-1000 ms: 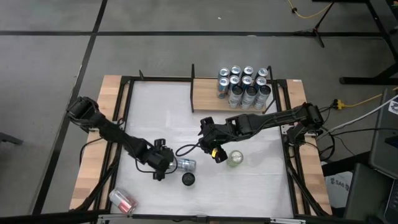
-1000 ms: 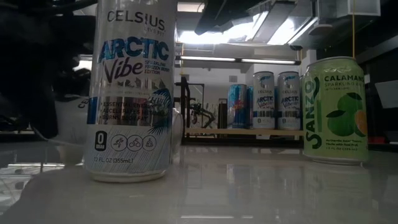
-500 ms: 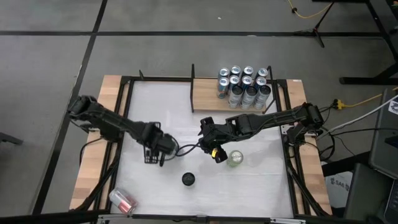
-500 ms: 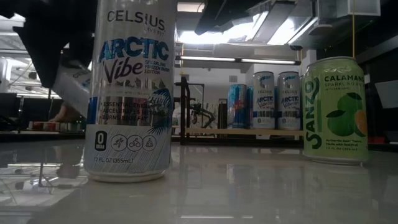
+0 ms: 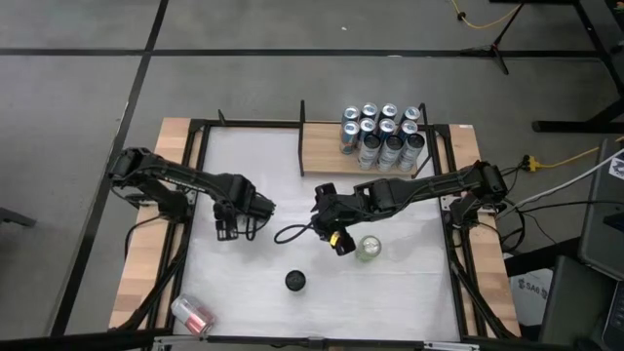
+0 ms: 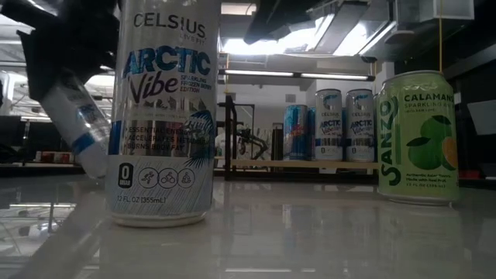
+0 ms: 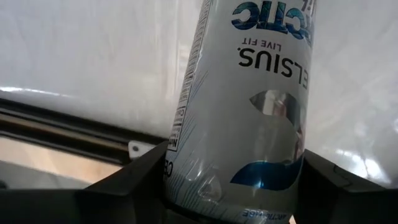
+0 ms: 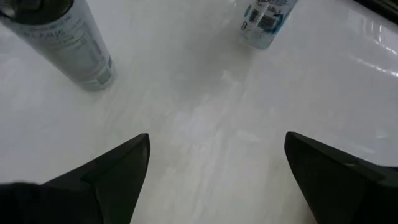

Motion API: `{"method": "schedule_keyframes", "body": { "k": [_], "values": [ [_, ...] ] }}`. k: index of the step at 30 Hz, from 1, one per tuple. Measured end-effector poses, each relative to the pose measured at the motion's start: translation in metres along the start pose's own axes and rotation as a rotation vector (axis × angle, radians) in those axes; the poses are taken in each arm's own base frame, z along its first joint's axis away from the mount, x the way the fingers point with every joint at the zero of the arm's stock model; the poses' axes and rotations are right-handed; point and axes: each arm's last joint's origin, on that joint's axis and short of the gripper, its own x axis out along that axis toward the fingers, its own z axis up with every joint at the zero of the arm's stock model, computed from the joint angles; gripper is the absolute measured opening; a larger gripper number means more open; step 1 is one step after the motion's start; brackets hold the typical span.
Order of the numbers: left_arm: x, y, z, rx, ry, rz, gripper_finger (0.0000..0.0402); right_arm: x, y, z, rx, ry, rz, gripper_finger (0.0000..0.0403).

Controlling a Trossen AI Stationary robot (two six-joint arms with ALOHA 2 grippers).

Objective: Place canned beverage on shelf
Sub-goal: Put the white-blue soda can on the shelf aligned with the other white-blue soda cans

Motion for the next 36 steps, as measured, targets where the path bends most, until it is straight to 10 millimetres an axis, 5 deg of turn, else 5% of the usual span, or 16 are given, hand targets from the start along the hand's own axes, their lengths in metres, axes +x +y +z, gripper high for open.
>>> {"method": "schedule_keyframes", "body": {
  "k": [8,14,23,36],
  "values": [
    [-0.001,-0.005,0.012,0.003,-0.156,0.033,0.0247,-0.013,-0.008,-0.002,0.070,-0.033,0.039,0.0363],
    [-0.004,-0.014,0.017,0.079,-0.296,0.163,0.0247,-0.012,-0.041,-0.013,0.188,-0.122,0.294,0.0363],
    [-0.012,-0.035,0.024,0.132,-0.540,0.307,0.0247,0.002,-0.084,-0.033,0.369,-0.197,0.227,0.0363],
    [-0.032,-0.051,0.042,0.291,-0.842,0.585,0.0247,0.001,-0.081,-0.020,0.429,-0.291,0.212,0.0363]
  ]
}}
